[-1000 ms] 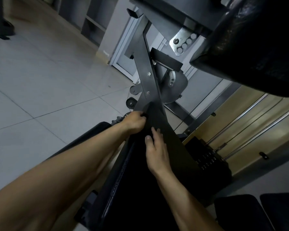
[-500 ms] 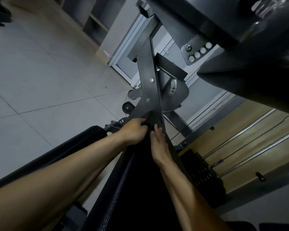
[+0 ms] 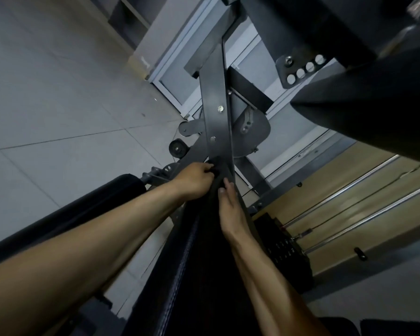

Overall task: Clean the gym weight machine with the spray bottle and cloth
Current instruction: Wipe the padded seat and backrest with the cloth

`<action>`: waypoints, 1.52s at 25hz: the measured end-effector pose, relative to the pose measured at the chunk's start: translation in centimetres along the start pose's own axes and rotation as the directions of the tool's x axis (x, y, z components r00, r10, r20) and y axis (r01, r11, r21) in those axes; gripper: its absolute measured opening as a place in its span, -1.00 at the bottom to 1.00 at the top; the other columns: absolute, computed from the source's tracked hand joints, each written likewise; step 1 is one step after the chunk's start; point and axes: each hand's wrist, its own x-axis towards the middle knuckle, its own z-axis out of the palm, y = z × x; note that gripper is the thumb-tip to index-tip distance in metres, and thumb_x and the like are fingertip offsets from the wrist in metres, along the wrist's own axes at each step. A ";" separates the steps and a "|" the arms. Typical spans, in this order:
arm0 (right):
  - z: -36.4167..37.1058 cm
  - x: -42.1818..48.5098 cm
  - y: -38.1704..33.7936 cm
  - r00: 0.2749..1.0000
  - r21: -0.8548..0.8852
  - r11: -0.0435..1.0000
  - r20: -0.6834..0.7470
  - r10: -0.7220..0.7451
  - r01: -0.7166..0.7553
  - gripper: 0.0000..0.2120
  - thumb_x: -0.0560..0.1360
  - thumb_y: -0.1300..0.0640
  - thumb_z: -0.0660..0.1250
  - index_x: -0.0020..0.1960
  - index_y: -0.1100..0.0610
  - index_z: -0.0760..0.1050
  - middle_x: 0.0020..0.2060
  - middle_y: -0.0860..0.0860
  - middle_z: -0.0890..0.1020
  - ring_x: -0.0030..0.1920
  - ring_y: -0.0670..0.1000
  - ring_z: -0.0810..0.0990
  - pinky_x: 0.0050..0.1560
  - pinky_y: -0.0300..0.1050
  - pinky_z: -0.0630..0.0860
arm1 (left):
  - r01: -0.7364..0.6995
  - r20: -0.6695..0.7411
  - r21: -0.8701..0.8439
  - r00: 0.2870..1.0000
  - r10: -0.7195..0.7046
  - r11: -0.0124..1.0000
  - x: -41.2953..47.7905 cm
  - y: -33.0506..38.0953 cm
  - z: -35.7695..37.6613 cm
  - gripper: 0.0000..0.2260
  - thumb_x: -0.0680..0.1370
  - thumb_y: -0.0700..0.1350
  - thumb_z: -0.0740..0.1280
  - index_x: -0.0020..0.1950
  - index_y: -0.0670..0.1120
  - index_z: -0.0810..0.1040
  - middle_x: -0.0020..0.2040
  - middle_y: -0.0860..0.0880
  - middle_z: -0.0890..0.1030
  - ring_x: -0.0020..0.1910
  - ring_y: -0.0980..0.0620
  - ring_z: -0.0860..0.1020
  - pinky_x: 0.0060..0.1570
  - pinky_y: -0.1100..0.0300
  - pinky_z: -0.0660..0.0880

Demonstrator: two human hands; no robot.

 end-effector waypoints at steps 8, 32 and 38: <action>0.4 1.3 1.9 0.999 0.066 0.997 -0.020 -0.032 0.033 -0.35 0.56 -0.34 -0.05 0.62 -0.22 0.13 0.64 -0.12 0.15 0.63 -0.06 0.09 0.62 0.19 0.05 | -0.011 0.106 0.252 0.994 -0.017 0.968 9.1 2.4 0.8 -0.69 0.60 -0.22 0.18 0.24 -0.21 0.64 0.32 -0.19 0.59 0.28 -0.18 0.54 0.31 0.02 0.47; -0.2 -0.4 0.3 0.992 0.191 0.980 -0.109 0.068 -0.047 -0.67 0.69 -0.05 0.18 0.40 0.01 0.31 0.56 -0.03 0.31 0.50 0.01 0.33 0.48 0.05 0.31 | 0.059 0.099 0.201 0.992 -0.080 0.978 8.0 2.0 1.0 -0.69 0.64 -0.19 0.17 0.27 -0.27 0.59 0.31 -0.24 0.58 0.28 -0.21 0.53 0.26 0.07 0.47; -0.3 -0.8 -0.4 0.990 0.164 0.985 -0.125 0.063 -0.042 -0.61 0.68 -0.05 0.20 0.45 0.08 0.32 0.53 0.03 0.37 0.47 0.05 0.37 0.33 -0.08 0.34 | -0.017 0.062 0.020 0.998 0.015 1.000 -3.7 -0.7 -1.3 -0.75 0.66 -0.10 0.18 0.13 -0.13 0.63 0.11 -0.17 0.66 0.13 -0.14 0.60 0.04 0.10 0.46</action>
